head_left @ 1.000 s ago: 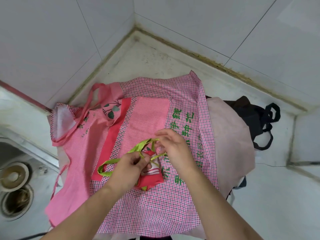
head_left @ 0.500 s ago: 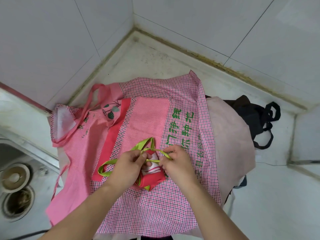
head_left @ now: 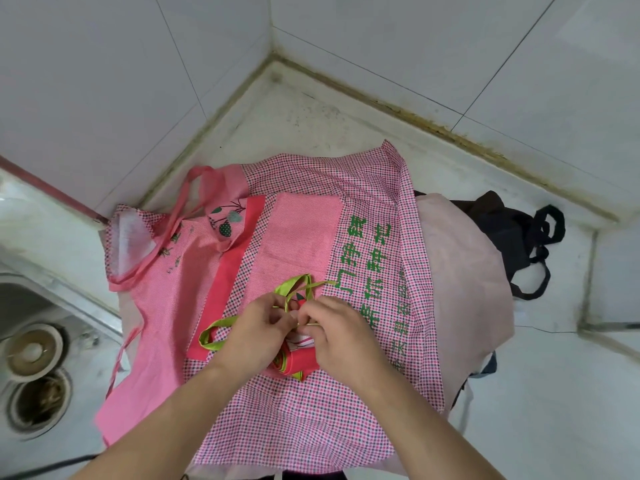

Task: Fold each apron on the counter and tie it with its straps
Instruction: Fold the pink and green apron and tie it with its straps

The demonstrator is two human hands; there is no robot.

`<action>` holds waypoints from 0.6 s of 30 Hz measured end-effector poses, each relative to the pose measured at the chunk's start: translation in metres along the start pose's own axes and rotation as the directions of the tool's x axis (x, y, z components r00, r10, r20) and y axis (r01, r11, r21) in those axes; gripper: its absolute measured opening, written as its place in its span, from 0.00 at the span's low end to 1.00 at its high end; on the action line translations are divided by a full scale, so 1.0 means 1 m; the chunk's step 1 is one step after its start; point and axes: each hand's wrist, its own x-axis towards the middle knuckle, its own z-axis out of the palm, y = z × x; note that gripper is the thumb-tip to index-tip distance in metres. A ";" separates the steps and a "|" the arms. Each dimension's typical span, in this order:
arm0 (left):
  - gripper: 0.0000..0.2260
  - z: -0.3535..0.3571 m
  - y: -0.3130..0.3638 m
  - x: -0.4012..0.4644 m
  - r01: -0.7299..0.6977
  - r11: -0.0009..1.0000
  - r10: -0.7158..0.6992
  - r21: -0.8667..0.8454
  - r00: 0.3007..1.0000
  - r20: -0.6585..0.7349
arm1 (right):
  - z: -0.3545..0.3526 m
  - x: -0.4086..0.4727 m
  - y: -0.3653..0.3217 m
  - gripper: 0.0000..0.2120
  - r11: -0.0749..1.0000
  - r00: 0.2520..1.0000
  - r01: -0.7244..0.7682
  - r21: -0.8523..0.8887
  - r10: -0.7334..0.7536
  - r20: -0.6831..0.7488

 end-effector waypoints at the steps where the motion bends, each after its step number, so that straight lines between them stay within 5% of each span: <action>1: 0.02 -0.001 -0.001 0.000 0.003 1.000 -0.003 0.005 1.000 0.006 | 0.000 0.001 0.001 0.08 1.000 1.000 -0.003 0.027 0.003 0.002; 9: 0.07 -0.008 0.000 -0.002 0.021 1.000 -0.022 0.022 0.999 0.023 | 0.006 0.002 0.008 0.11 0.996 1.000 -0.024 0.090 0.025 -0.009; 13: 0.25 -0.008 -0.004 -0.008 -0.119 0.950 0.125 0.290 0.992 -0.004 | 0.010 0.001 0.010 0.10 0.997 0.998 -0.068 0.040 0.068 0.004; 18: 0.22 -0.005 -0.005 -0.011 -0.285 0.863 0.360 0.417 0.926 -0.111 | 0.007 0.002 0.006 0.07 0.992 0.990 -0.125 0.025 0.123 0.067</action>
